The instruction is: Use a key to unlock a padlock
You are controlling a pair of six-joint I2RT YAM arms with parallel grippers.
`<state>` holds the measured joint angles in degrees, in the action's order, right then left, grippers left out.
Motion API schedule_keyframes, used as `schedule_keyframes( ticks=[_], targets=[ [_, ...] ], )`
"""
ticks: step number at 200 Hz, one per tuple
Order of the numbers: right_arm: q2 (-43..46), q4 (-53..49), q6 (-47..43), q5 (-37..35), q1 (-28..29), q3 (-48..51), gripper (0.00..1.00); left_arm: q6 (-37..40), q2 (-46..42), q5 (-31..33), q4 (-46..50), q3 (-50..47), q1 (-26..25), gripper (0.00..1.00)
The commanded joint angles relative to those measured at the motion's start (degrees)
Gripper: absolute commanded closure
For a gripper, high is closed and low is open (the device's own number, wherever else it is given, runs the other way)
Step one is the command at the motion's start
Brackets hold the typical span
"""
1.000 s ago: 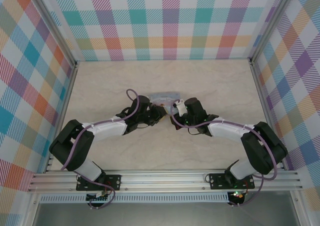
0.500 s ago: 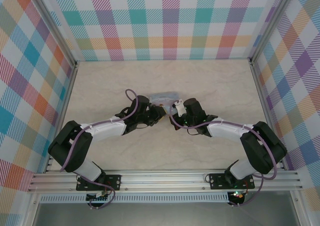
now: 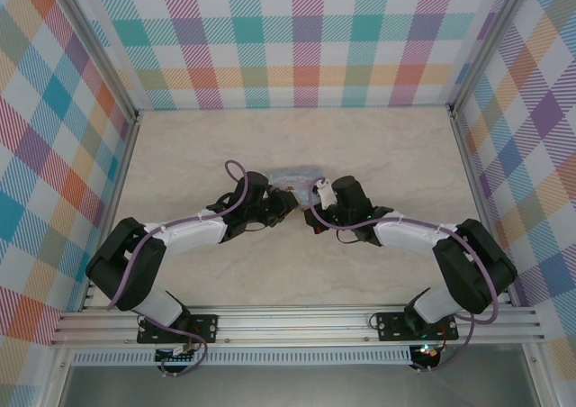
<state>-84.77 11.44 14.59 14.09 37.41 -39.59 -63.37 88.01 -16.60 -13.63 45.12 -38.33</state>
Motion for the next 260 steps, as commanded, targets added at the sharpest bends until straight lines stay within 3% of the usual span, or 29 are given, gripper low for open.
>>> schedule_keyframes(
  ticks=[1,70,108,260],
  targets=[
    [3.4,8.3,1.3,3.8,-0.1,0.5,0.96,1.8,-1.1,-4.3,-0.4,0.7,-1.1,0.89],
    [4.4,7.1,-2.0,-1.1,-0.4,-0.6,0.96,3.7,-1.0,-6.1,1.5,1.7,-1.1,0.90],
    [1.7,8.7,0.0,4.0,-0.8,-2.3,0.96,3.1,-1.1,-6.2,0.8,1.7,-1.1,0.90],
    [-0.4,17.6,1.1,4.2,-0.6,-4.5,0.96,2.3,0.3,-7.3,1.2,2.8,-1.3,0.91]
  ],
)
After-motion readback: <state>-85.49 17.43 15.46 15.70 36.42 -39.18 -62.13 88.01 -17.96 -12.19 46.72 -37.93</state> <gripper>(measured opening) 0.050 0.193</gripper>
